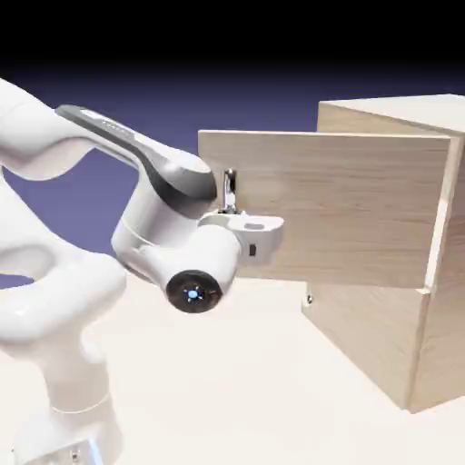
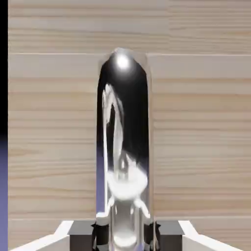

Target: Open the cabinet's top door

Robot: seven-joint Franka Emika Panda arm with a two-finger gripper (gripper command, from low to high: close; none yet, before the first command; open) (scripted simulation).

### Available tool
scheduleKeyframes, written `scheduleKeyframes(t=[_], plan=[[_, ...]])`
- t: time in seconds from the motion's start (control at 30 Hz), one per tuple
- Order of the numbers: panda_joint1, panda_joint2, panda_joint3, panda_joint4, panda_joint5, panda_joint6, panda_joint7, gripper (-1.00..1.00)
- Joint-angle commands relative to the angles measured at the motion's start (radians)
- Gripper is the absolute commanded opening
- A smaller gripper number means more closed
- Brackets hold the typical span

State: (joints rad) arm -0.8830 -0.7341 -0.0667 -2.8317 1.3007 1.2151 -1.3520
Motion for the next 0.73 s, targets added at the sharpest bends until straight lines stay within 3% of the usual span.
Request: scheduleKeyframes(t=[0.0, 0.7], plan=[[-0.002, 0.036, -0.017, 0.026, -0.032, -0.023, -0.017, -1.0], [0.027, 0.725, -0.183, 0.708, -0.476, -0.487, -0.323, -1.0]])
